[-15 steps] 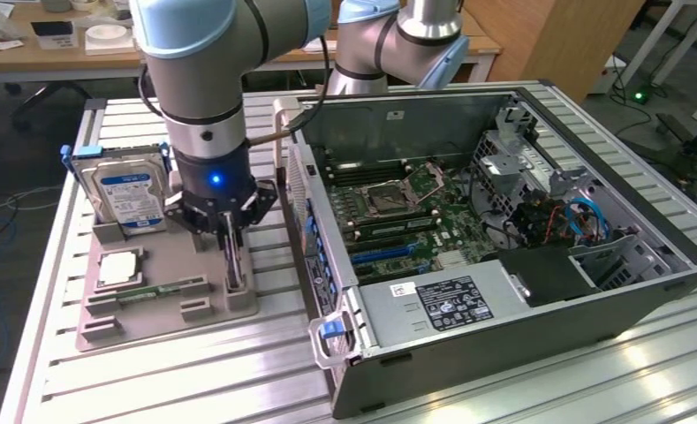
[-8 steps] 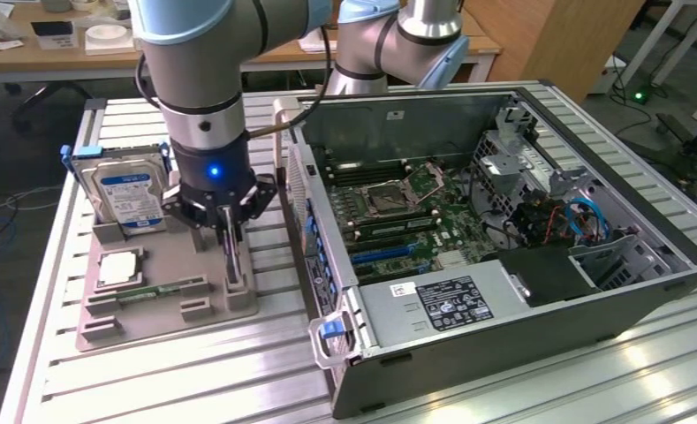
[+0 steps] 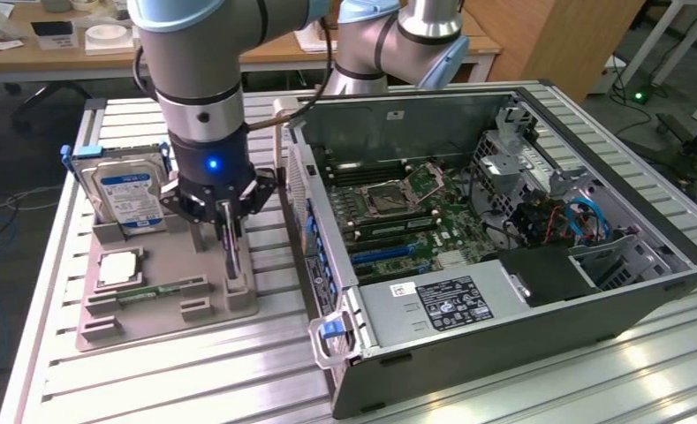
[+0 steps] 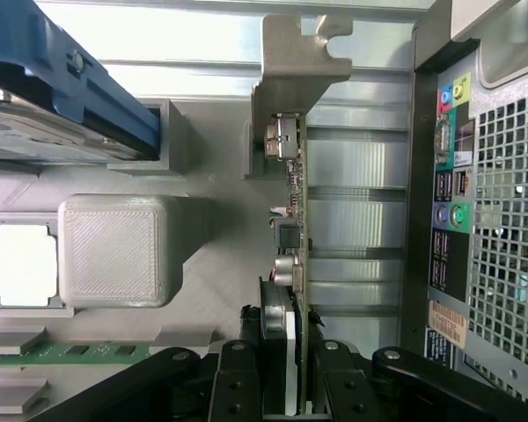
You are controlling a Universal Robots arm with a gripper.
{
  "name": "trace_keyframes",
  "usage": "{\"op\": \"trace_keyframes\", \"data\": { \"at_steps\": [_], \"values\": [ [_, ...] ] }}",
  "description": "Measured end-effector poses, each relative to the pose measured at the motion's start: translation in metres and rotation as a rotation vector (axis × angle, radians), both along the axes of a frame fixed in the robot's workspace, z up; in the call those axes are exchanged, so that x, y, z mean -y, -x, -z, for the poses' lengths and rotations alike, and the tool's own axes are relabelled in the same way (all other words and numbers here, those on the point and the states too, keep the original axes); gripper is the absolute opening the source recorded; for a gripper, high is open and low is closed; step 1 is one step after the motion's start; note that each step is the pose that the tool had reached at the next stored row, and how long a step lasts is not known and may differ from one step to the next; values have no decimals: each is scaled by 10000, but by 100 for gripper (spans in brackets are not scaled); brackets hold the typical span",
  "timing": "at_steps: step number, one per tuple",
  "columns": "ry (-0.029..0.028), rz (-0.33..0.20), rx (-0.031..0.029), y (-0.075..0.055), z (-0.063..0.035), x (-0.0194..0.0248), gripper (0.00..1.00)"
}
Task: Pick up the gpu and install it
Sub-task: 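Pick up the gpu and move the gpu toward the slot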
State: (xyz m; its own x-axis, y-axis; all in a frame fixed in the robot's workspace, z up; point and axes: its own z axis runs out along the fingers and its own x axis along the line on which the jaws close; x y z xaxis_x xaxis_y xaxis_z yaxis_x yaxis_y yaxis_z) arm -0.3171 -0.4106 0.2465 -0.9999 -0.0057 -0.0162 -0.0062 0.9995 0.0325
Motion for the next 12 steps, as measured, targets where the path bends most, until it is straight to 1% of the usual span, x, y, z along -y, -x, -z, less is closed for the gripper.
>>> {"op": "trace_keyframes", "data": {
  "at_steps": [6, 12],
  "values": [
    [0, 0, -1, 0, -99, 0, 28],
    [0, 0, 0, 0, -174, 0, 28]
  ]
}}
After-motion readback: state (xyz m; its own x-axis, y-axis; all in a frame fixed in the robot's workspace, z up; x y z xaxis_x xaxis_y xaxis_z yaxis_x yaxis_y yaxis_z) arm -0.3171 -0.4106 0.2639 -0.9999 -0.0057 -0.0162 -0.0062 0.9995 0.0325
